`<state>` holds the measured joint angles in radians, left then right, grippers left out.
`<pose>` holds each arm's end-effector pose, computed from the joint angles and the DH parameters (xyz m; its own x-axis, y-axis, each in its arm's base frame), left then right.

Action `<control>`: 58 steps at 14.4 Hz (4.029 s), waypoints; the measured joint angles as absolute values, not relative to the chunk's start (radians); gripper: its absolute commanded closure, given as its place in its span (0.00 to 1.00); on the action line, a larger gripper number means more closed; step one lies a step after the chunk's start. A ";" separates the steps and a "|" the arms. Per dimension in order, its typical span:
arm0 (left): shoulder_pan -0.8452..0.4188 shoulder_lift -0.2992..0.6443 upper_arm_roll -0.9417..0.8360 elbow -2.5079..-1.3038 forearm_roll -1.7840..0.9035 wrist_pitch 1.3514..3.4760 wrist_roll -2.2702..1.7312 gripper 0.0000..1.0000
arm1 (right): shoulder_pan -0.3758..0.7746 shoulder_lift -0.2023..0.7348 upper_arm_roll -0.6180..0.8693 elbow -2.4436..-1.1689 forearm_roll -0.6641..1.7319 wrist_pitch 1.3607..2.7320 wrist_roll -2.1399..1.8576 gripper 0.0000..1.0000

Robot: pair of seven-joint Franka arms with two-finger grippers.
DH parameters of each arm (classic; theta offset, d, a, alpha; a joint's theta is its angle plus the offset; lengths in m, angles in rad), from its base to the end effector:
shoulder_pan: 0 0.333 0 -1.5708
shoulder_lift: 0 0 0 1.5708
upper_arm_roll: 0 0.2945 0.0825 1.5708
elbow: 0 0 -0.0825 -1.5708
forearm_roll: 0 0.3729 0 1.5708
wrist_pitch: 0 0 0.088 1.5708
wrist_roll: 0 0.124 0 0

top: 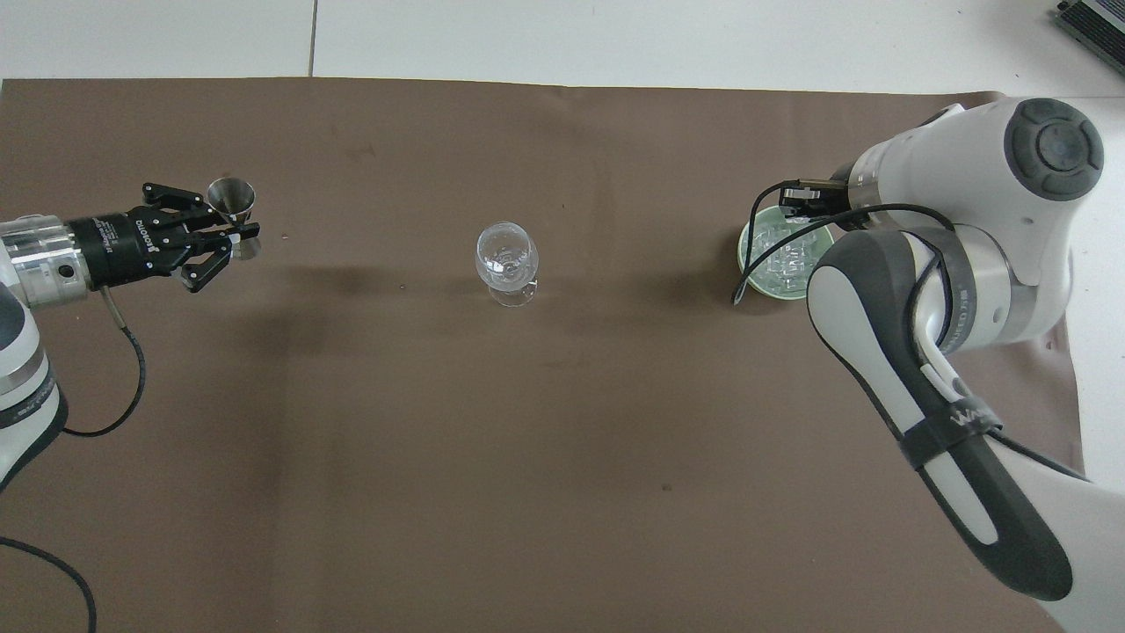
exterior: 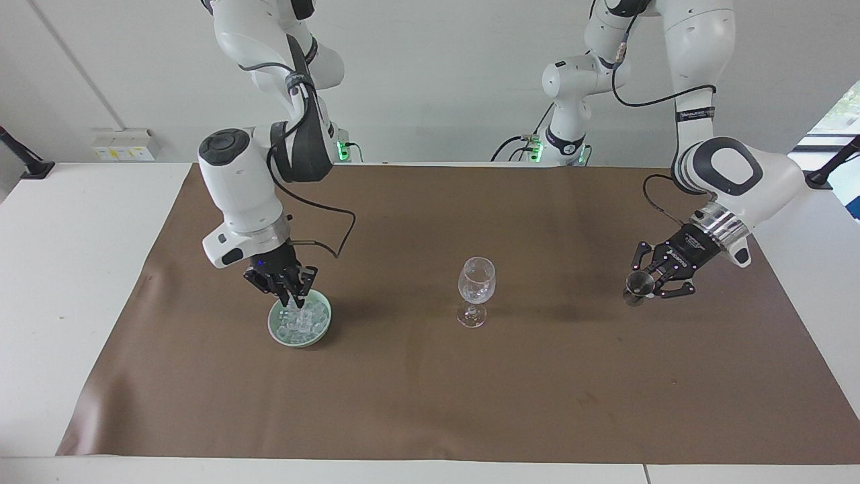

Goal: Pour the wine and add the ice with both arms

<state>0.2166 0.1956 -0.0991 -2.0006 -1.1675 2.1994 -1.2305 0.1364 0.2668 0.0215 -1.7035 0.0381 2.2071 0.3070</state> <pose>0.5955 0.0269 0.3560 -0.3049 0.5023 -0.8092 0.8736 0.4859 -0.0275 0.6393 0.1026 0.4265 0.9615 -0.1765 0.2109 -0.1561 -0.9816 -0.1096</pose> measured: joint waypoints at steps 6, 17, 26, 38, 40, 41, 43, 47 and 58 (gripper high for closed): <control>0.253 0.204 -0.099 -2.062 -1.335 2.200 -1.205 1.00 | 0.289 0.264 0.093 -1.658 0.031 2.206 0.517 1.00; 0.319 0.254 -0.101 -2.165 -1.592 2.186 -0.911 1.00 | 0.451 0.263 0.097 -1.603 -0.114 2.157 0.542 1.00; 0.319 0.289 -0.108 -2.209 -1.709 2.189 -0.823 1.00 | 0.473 0.255 0.169 -1.592 -0.124 2.165 0.520 1.00; 0.319 0.299 -0.108 -2.219 -1.733 2.189 -0.765 0.11 | 0.461 0.273 0.169 -1.546 -0.123 2.239 0.470 1.00; 0.319 0.299 -0.108 -2.219 -1.733 2.192 -0.764 0.00 | 0.461 0.287 0.169 -1.544 -0.123 2.240 0.462 1.00; 0.319 0.299 -0.108 -2.219 -1.733 2.195 -0.764 0.00 | 0.460 0.294 0.169 -1.542 -0.123 2.241 0.455 1.00; 0.319 0.299 -0.107 -2.219 -1.733 2.203 -0.763 0.00 | 0.462 0.309 0.170 -1.528 -0.123 2.244 0.449 1.00; 0.319 0.298 -0.104 -2.218 -1.715 2.220 -0.735 0.00 | 0.466 0.344 0.174 -1.478 -0.121 2.246 0.449 1.00; 0.341 0.189 -0.046 -2.168 -1.221 2.232 -0.756 0.00 | 0.479 0.397 0.175 -1.463 -0.122 2.277 0.450 1.00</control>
